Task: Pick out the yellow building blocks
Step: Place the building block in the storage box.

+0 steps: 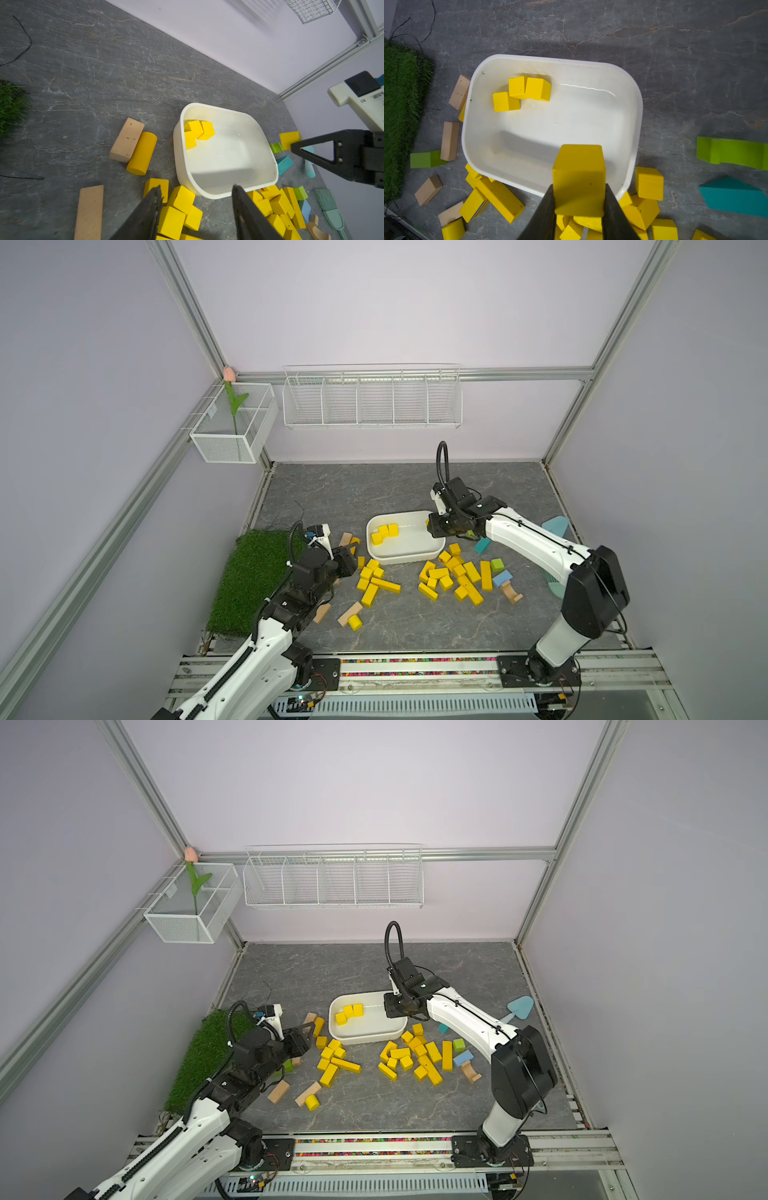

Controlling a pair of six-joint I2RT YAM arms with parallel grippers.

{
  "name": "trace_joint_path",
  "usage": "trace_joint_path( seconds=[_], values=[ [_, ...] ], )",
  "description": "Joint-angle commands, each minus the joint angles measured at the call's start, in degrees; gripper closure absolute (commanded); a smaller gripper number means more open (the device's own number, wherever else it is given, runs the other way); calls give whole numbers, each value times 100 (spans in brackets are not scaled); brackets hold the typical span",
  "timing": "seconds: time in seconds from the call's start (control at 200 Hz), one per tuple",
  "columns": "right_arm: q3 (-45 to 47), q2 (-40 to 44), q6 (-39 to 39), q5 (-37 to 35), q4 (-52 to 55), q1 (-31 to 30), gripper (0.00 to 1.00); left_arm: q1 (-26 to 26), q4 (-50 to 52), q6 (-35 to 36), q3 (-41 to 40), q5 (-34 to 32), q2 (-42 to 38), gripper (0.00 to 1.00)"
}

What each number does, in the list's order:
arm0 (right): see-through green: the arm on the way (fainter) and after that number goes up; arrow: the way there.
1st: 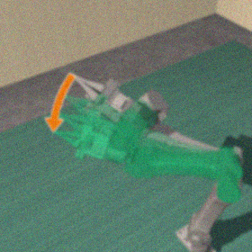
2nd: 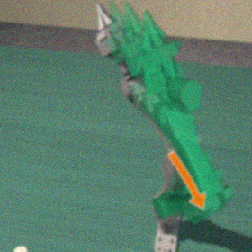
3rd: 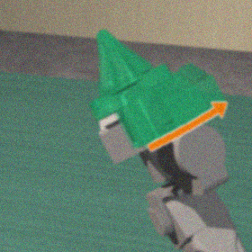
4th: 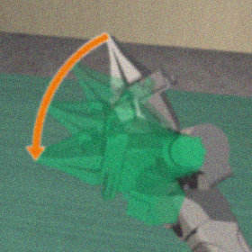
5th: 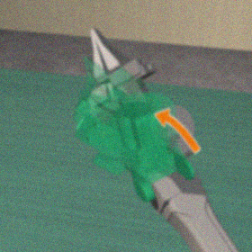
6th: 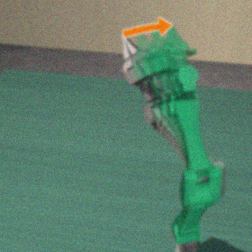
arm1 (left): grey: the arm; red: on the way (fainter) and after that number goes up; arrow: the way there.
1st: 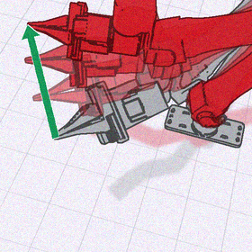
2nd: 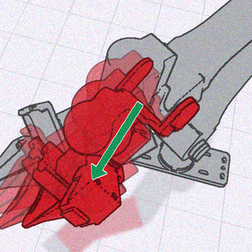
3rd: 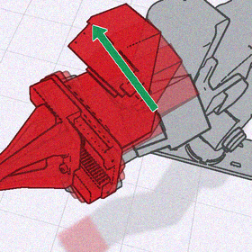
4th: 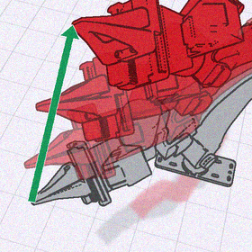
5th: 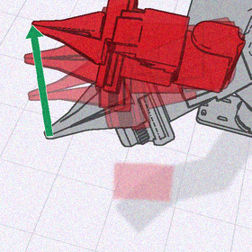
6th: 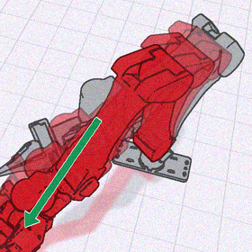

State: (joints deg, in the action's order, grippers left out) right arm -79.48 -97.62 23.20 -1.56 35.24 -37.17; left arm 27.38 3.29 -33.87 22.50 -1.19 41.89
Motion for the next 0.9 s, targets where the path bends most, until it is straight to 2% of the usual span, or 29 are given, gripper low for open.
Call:
trace_joint_path(
  seconds=[0.0,0.65,0.895],
  values=[
    [-331,-330,127,131,57,-121,72,-47,-47,-50,-61,31,-73,43],
    [-1092,-1865,472,556,-308,-168,72,-142,-109,-59,-147,171,-146,43],
    [-1647,-2391,534,621,-272,-167,72,-179,-125,-59,-166,216,-158,43]
  ],
)
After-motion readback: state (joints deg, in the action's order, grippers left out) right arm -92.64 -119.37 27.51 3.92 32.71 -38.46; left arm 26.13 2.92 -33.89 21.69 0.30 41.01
